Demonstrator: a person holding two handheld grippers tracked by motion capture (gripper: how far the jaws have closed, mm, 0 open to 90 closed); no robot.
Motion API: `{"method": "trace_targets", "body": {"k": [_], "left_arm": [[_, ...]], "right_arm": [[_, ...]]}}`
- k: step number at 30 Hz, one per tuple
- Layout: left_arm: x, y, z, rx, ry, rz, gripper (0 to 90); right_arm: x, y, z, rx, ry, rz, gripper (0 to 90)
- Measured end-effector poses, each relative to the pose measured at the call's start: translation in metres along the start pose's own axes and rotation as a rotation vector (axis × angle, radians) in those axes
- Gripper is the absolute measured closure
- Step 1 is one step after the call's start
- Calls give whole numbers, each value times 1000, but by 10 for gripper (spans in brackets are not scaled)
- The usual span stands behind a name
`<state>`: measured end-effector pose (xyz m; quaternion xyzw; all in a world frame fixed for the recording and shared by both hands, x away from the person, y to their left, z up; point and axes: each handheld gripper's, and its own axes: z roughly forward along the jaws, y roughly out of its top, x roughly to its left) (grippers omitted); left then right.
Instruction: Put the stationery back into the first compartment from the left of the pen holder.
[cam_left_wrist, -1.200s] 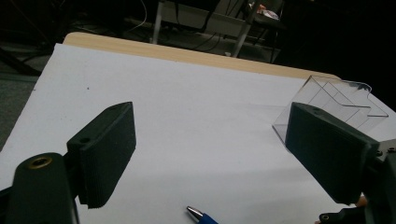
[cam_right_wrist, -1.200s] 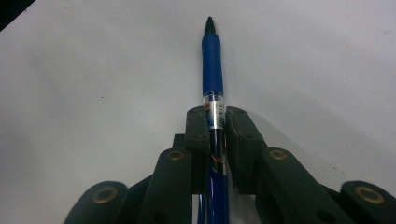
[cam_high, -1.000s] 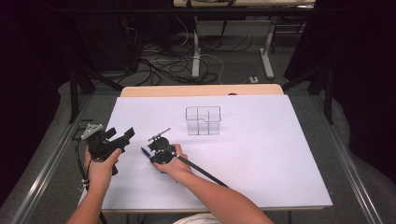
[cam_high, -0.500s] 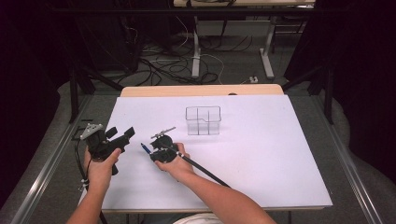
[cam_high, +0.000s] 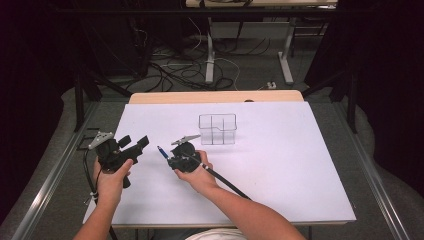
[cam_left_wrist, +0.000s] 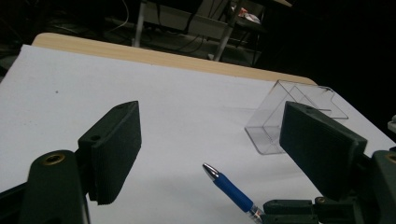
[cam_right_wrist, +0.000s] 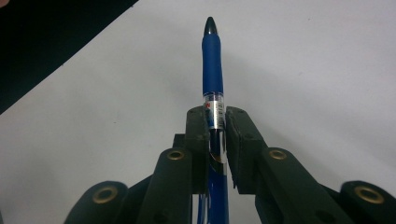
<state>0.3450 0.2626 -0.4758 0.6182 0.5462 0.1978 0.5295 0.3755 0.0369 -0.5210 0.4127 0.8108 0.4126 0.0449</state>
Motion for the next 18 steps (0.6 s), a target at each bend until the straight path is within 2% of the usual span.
{"method": "trace_targets", "body": {"k": [3,4,6,9,10,12,15,18], "left_arm": [[-5,0,1,2,-16,0,218],[-6,0,1,1,-20,4,219],[-9,0,1,7,-30,2,224],[-13,0,1,11,-39,10,226],[-14,-1,2,13,-47,2,228],[-17,-1,2,20,-53,3,230],[-20,-1,3,27,-61,3,231],[-23,-2,4,35,-87,-11,242]], "right_arm": [[-2,-1,-9,-10,-1,-9,802],[-3,-2,-10,-37,0,-12,801],[-5,-2,-17,-22,-3,-20,801],[-9,-6,-24,-67,-7,-18,801],[-12,-6,-29,-42,-14,-22,801],[-14,-9,-34,-62,-14,-11,801],[-19,-12,-43,-56,-19,-11,801],[-25,-15,-52,-74,-24,-4,801]]}}
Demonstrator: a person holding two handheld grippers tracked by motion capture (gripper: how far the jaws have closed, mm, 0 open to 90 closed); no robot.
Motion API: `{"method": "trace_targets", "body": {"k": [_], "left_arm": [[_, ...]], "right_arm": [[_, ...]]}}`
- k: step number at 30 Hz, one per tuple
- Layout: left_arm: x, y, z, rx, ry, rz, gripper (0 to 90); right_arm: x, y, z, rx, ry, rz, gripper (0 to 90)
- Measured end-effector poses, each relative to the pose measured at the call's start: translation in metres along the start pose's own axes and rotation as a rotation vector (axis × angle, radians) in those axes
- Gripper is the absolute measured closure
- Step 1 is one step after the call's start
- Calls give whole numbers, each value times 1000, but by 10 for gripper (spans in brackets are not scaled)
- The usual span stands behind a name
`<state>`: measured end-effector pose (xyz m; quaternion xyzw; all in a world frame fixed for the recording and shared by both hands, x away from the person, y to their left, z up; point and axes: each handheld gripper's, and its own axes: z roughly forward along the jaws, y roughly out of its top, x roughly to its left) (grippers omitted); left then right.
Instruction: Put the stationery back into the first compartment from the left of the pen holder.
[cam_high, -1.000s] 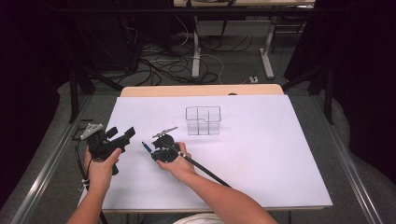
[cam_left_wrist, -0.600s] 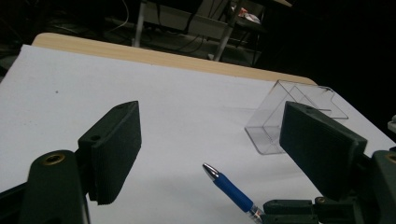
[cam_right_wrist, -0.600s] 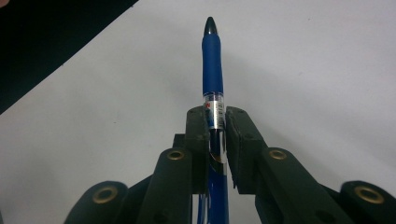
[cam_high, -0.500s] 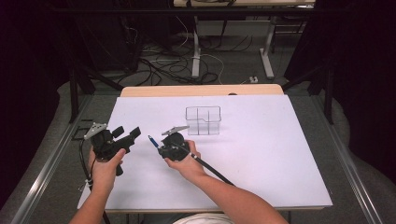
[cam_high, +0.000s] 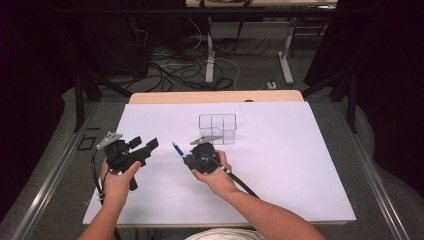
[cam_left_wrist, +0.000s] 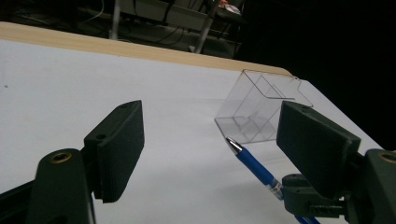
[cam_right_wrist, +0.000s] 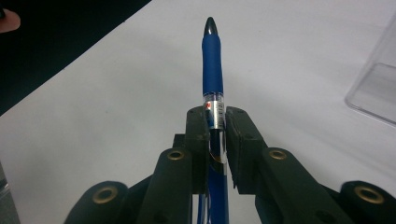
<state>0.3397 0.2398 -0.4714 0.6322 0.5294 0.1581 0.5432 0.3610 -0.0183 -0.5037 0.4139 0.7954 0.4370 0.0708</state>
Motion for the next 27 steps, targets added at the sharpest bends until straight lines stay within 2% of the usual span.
{"method": "trace_targets", "body": {"k": [4,5,9,10,17,22,27], "left_arm": [[-5,-2,4,9,-32,-22,255],[-6,-2,4,16,-39,-23,259],[-11,-4,8,10,-71,-45,282],[-14,-5,9,14,-78,-64,287],[-24,-9,18,13,-127,-92,357],[-34,-13,25,27,-140,-112,410],[-46,-16,35,51,-187,-148,443]], "right_arm": [[-10,-4,-12,-38,-13,15,801],[-13,-4,-17,-29,-18,19,801],[-25,-8,-33,-68,-38,41,802],[-28,-10,-37,-81,-39,40,802],[-41,-17,-61,-97,-68,59,802],[-48,-22,-69,-124,-83,66,801],[-50,-23,-74,-140,-90,68,801]]}}
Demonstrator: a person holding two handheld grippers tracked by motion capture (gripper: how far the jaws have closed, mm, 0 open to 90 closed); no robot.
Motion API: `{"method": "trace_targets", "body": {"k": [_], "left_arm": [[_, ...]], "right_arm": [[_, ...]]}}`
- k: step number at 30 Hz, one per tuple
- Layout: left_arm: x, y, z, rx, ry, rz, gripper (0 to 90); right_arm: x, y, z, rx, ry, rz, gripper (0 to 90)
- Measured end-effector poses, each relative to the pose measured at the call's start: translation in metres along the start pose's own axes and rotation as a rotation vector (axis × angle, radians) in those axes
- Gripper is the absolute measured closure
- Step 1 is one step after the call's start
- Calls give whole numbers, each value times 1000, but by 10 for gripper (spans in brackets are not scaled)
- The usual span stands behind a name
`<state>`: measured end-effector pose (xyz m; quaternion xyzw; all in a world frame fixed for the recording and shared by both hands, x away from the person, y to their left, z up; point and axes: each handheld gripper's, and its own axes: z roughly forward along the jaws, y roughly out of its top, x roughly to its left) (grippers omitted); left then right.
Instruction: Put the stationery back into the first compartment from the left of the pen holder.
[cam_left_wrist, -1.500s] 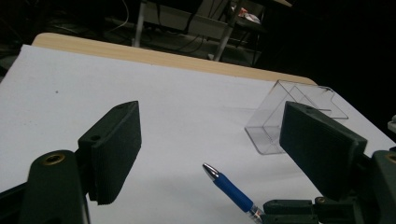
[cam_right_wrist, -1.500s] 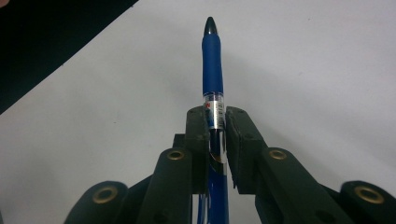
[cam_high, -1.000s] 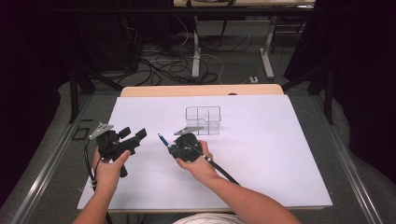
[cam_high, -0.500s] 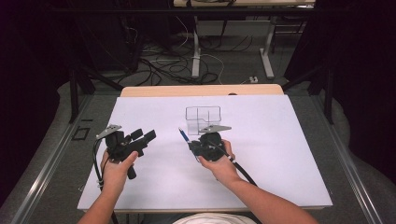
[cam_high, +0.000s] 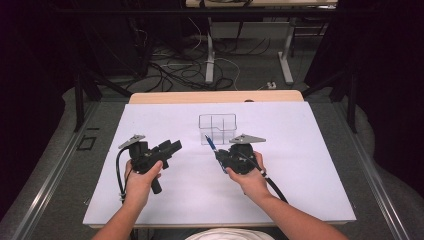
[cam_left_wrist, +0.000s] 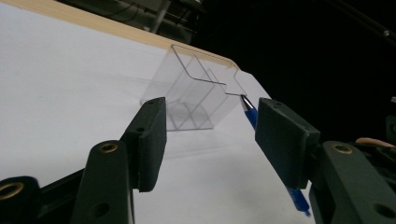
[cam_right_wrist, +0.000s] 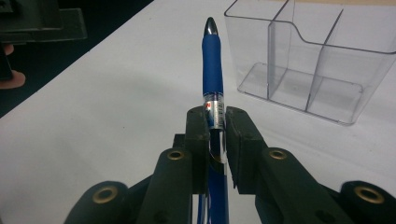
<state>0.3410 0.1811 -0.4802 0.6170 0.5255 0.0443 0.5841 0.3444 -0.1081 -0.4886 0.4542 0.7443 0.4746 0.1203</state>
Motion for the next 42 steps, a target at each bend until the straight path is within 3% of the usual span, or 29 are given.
{"method": "trace_targets", "body": {"k": [3,7,17,19,21,37,42], "left_arm": [[-5,-2,7,18,-22,-14,451],[-8,-2,17,42,-57,-65,480],[-16,-4,40,102,-86,-144,515],[-17,-5,44,115,-88,-129,521],[-20,-5,47,124,-92,-151,532],[-22,-10,63,179,-111,-185,553],[-21,-12,69,179,-99,-199,576]], "right_arm": [[0,-1,-1,-9,3,-1,801],[1,-2,-2,-7,2,0,801],[0,-3,-1,-12,8,2,801],[-1,-3,0,-18,11,9,801],[-2,-4,0,-18,12,7,801],[-1,-6,2,-17,12,9,801],[1,-7,3,-16,21,8,801]]}}
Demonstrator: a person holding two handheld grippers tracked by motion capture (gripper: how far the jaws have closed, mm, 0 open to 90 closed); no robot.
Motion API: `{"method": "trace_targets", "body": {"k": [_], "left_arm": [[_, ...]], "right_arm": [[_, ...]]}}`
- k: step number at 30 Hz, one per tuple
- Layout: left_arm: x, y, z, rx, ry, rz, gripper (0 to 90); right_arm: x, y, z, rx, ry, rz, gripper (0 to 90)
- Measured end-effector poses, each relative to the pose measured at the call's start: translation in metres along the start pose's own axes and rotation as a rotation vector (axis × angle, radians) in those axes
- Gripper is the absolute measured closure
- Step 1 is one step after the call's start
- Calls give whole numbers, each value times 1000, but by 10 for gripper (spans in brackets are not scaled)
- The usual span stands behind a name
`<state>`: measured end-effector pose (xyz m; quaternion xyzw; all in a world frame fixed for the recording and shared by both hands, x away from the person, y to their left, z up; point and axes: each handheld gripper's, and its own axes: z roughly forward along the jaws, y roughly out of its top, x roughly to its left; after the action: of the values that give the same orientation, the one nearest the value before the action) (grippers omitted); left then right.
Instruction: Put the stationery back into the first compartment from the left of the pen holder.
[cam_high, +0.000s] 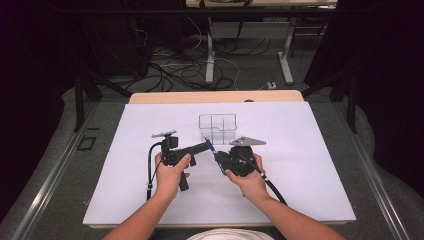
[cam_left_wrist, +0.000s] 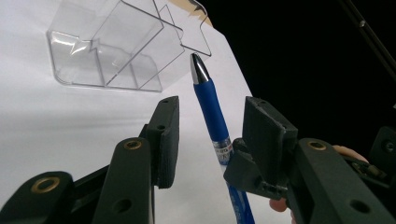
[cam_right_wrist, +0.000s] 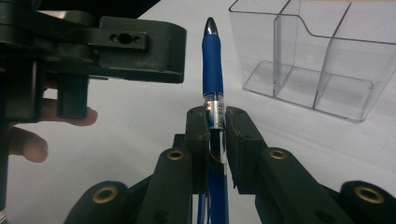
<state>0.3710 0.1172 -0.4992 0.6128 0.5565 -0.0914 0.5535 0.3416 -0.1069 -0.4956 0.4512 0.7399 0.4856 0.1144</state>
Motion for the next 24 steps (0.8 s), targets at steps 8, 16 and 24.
{"method": "trace_targets", "body": {"k": [8,16,24], "left_arm": [[2,0,6,21,-12,-24,592],[3,-1,13,31,-21,-56,631],[3,-1,16,36,-26,-88,689]], "right_arm": [[5,-1,0,2,13,-15,801],[6,-2,1,9,12,-22,801],[7,-3,2,13,14,-21,801]]}}
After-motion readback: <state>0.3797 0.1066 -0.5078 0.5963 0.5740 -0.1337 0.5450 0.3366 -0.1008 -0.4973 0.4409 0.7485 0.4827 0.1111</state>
